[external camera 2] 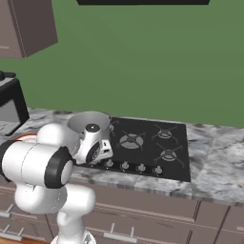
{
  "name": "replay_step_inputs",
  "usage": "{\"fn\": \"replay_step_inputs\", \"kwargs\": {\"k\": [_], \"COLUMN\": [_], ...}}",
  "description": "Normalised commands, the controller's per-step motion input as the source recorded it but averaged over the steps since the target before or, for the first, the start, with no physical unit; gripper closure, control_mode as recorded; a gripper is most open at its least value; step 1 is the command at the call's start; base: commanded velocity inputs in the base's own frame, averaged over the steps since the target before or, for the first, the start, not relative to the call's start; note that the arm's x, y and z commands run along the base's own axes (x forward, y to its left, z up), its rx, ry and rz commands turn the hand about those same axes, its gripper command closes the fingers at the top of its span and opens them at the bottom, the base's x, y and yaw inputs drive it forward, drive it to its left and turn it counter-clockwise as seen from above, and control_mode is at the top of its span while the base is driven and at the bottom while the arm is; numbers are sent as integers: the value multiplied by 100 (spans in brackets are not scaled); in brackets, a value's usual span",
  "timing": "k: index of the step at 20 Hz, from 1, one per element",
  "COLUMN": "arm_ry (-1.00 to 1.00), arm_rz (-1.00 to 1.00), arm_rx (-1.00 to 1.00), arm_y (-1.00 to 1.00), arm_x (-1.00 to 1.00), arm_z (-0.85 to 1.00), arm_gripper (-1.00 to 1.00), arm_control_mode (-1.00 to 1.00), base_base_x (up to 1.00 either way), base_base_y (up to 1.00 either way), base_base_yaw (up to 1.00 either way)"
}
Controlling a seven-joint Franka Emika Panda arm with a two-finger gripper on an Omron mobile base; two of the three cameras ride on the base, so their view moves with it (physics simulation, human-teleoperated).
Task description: Retrieve the frozen meat and place it in the pot on a burner. Then turn the burner on.
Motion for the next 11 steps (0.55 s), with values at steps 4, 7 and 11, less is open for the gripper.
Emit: {"fn": "replay_step_inputs", "kwargs": {"k": [4,7,11], "arm_ry": [1,1,2], "arm_rz": [26,25,23], "arm_rx": [0,0,0], "arm_y": [0,0,0], "arm_x": [0,0,0], "arm_z": [-12,-10,-6], "arm_gripper": [100,100,100], "arm_control_mode": [-100,-100,-100], "base_base_x": [0,0,0], "base_base_y": [0,0,0], "base_base_yaw": [0,0,0]}}
